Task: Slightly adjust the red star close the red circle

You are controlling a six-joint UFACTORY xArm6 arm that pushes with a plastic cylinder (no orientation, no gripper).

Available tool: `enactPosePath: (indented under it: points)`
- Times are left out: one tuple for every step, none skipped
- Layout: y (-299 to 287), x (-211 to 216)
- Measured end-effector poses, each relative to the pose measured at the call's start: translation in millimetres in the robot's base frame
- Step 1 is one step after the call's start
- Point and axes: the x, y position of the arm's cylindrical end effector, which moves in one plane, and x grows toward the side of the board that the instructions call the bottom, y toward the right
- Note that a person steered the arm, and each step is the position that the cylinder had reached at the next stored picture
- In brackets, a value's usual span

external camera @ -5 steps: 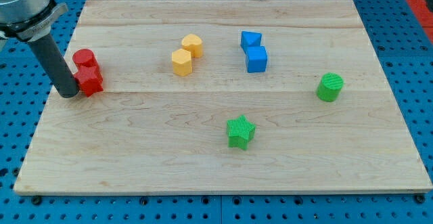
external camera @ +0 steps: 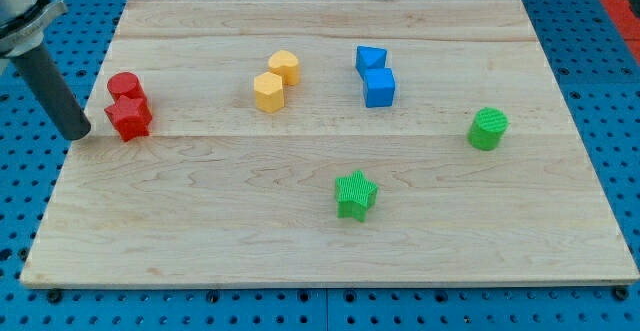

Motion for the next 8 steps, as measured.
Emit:
enactPosePath:
  points:
    - [4.5, 11.7]
    - [44.4, 9.9]
    - [44.2, 10.0]
    - [44.2, 10.5]
    - [56.2, 40.3]
    - [67.2, 50.0]
    - [77.2, 50.0]
    - [77.2, 43.4]
